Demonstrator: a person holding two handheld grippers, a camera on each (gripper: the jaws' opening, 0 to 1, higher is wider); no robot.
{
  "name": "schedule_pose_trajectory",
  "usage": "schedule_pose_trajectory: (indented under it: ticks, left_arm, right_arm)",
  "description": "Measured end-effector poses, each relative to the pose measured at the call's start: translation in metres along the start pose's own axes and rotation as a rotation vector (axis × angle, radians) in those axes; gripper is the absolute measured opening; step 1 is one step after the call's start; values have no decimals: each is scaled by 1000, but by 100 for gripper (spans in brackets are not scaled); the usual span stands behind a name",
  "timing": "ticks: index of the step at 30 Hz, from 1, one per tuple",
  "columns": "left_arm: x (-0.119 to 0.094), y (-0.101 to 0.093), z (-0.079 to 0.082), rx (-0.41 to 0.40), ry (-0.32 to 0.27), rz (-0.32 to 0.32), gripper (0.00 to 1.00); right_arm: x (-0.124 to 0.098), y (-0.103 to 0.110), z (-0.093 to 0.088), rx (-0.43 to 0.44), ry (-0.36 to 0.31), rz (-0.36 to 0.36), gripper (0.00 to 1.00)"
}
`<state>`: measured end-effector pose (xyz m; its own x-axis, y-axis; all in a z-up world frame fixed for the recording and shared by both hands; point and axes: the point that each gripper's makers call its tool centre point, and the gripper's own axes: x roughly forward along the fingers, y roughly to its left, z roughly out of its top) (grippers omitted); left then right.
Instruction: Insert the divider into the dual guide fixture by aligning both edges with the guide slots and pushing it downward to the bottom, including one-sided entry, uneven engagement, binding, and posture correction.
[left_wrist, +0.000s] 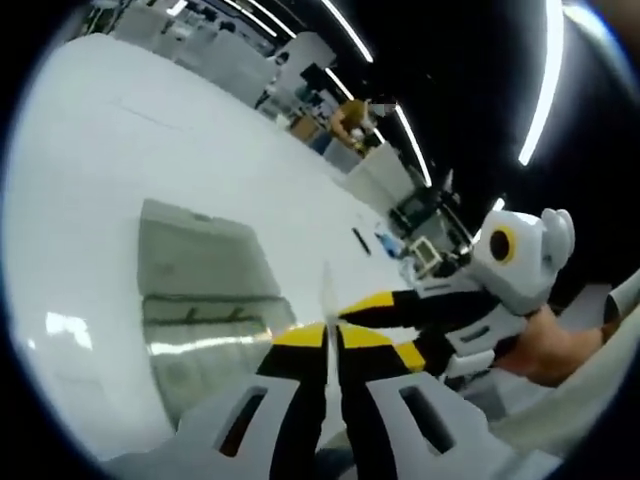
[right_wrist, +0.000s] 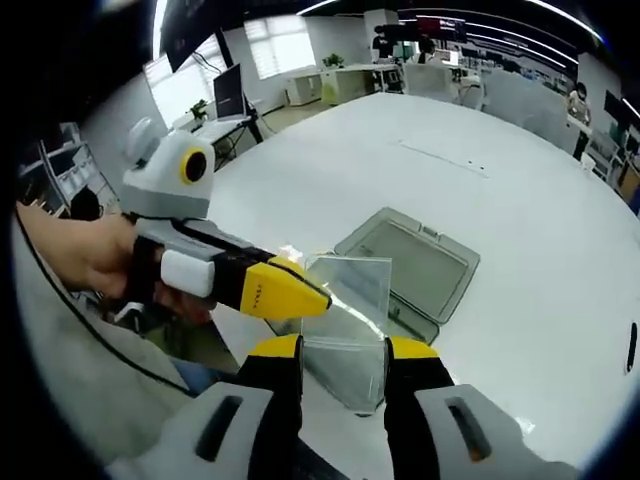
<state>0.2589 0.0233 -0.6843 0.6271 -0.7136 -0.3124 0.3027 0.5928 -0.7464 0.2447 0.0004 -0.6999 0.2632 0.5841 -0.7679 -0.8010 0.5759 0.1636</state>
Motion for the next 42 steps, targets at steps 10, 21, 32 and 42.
schedule_pose_trajectory:
  ticks: [10, 21, 32, 42]
  left_arm:
    - [0, 0, 0, -54, 3, -1, 0]
    - [-1, -1, 2, -35, 23, -7, 0]
    - [-2, -2, -1, -9, 42, -23, 0]
    - [-6, 2, -5, -9, 51, -34, 0]
  right_arm:
    - [0, 0, 0, 27, -11, -4, 27]
    - [1, 1, 2, 13, -24, -1, 28]
    - [0, 3, 5, -22, -41, 18, 31]
    - [-2, 2, 8, 31, -77, 122, 37]
